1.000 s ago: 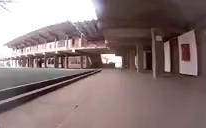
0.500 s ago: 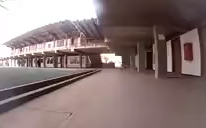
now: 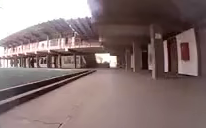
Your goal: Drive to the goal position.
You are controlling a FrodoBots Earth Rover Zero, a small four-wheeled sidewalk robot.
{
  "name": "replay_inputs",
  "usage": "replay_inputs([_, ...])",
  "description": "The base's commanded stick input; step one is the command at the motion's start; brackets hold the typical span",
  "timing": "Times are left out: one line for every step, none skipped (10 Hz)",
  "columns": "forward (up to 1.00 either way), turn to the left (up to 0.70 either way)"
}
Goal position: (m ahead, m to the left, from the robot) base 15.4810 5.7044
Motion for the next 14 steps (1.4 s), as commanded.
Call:
replay_inputs([0.50,0.00])
replay_inputs([0.50,0.00])
replay_inputs([0.50,0.00])
replay_inputs([0.50,0.00])
replay_inputs([0.50,0.00])
replay_inputs([0.50,0.00])
replay_inputs([0.50,0.00])
replay_inputs([0.50,0.00])
replay_inputs([0.50,0.00])
replay_inputs([0.50,0.00])
replay_inputs([0.50,0.00])
replay_inputs([0.50,0.00])
replay_inputs([0.50,0.00])
replay_inputs([0.50,0.00])
